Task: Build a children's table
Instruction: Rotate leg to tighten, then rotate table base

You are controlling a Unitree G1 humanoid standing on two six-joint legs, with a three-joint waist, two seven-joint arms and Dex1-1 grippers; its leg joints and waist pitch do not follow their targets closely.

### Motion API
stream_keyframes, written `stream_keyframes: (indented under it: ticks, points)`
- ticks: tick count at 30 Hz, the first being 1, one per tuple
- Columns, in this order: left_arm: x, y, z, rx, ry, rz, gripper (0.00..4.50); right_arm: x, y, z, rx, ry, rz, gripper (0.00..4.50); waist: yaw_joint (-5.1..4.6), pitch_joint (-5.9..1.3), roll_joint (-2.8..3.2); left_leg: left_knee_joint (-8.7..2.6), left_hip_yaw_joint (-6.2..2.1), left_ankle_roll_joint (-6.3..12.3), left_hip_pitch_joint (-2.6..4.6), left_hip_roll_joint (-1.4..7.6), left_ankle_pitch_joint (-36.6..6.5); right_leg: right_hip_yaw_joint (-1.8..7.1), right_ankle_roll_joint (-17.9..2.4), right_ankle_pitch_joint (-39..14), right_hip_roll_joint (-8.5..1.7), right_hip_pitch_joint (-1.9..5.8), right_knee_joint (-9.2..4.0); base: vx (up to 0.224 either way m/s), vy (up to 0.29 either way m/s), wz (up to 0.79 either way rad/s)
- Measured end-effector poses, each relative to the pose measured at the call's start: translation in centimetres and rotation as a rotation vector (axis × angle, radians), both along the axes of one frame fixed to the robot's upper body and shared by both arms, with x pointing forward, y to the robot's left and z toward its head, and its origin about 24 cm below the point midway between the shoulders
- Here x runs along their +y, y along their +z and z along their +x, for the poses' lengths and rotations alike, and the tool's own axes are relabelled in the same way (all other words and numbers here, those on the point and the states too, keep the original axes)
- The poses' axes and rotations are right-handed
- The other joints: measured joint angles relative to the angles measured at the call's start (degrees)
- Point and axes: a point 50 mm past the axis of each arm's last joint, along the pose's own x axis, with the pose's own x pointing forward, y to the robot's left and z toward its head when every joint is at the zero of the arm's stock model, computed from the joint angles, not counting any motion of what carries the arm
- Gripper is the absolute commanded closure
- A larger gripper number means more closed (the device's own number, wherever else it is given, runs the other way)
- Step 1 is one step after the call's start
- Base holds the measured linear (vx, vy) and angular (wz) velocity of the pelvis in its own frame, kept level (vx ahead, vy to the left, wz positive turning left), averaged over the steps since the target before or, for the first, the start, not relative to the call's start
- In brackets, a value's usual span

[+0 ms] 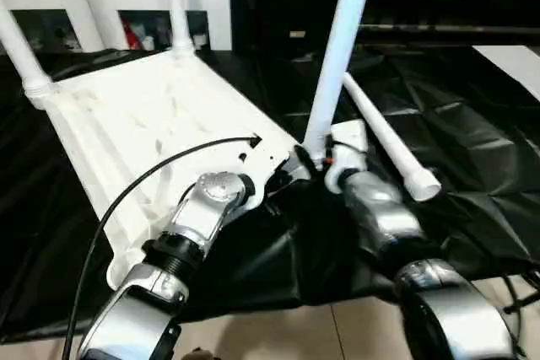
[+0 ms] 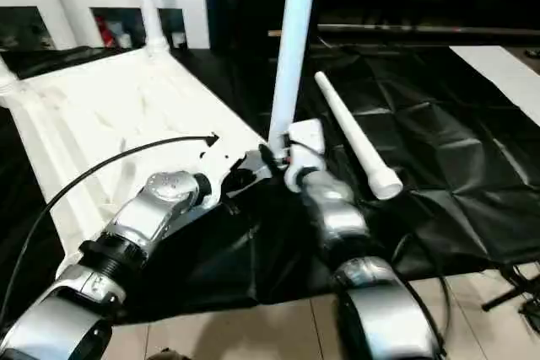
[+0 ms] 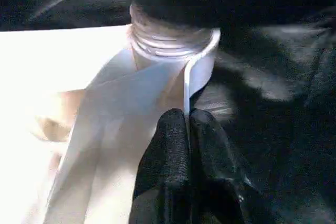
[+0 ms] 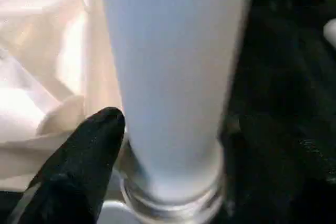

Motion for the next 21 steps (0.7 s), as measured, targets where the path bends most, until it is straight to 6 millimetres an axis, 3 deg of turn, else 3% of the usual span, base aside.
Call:
stream_keyframes:
  ticks: [2,5,8,12,15,17,21]
  points:
    - [0.2,0.1,0.3,-0.014,0.027,-0.009,4.05,-0.8,-0.1,-1.0,-0.018,0.045,-0.013,0.67,-0.15,0.01,0.01,-0.01,0.01,0.01,-0.02,0.00,0.00,0.01,0.02,0.01,0.00,0.00,-0.07,0.000,0.000,0.00]
    - [0.6,1.3,0.9,-0.068,0.093,-0.136,3.81,-1.9,-0.8,-2.8,-0.022,0.085,-0.046,0.67,-0.15,0.19,-0.28,0.00,-0.02,0.08,-0.37,0.01,0.04,-0.03,0.03,0.00,0.02,-0.31,-0.10,0.000,0.000,0.00]
    - [1.2,3.3,1.8,-0.165,0.137,-0.179,3.61,-1.8,-0.1,-3.5,-0.046,0.133,-0.025,0.67,-0.29,0.18,-0.24,0.09,-0.02,0.18,-0.98,0.02,0.09,-0.02,0.03,0.05,0.03,-0.88,-0.08,0.000,0.000,0.00]
    - [3.1,5.4,2.4,-0.280,0.231,-0.171,3.29,-1.2,0.2,-3.6,-0.042,0.176,-0.066,0.67,-0.21,0.18,-0.19,0.10,-0.03,0.34,-0.99,0.03,0.14,-0.05,0.01,0.03,0.05,-0.87,-0.09,0.000,0.000,0.00]
    - [5.8,6.3,2.6,-0.337,0.336,-0.118,3.10,-1.2,-0.9,-3.5,0.018,0.158,-0.115,0.67,-0.31,0.18,-0.19,0.15,-0.03,0.17,-0.98,0.03,0.04,-0.04,0.01,0.03,0.04,-0.85,-0.08,0.000,0.000,0.00]
    - [8.9,6.7,2.1,-0.371,0.444,-0.053,3.10,-1.2,-1.9,-3.1,0.076,0.122,-0.162,0.67,-0.80,0.19,-0.17,0.16,-0.03,0.15,-0.93,0.04,0.05,-0.04,-0.01,0.05,0.05,-0.86,-0.04,0.000,0.000,0.00]
    - [13.5,6.5,0.7,-0.378,0.612,0.025,3.10,-0.8,-2.7,-2.8,0.134,0.101,-0.174,0.67,-0.52,0.28,-0.46,0.14,-0.01,0.14,-0.93,0.06,0.05,-0.03,0.00,0.04,0.05,-0.88,-0.01,0.000,0.000,0.00]
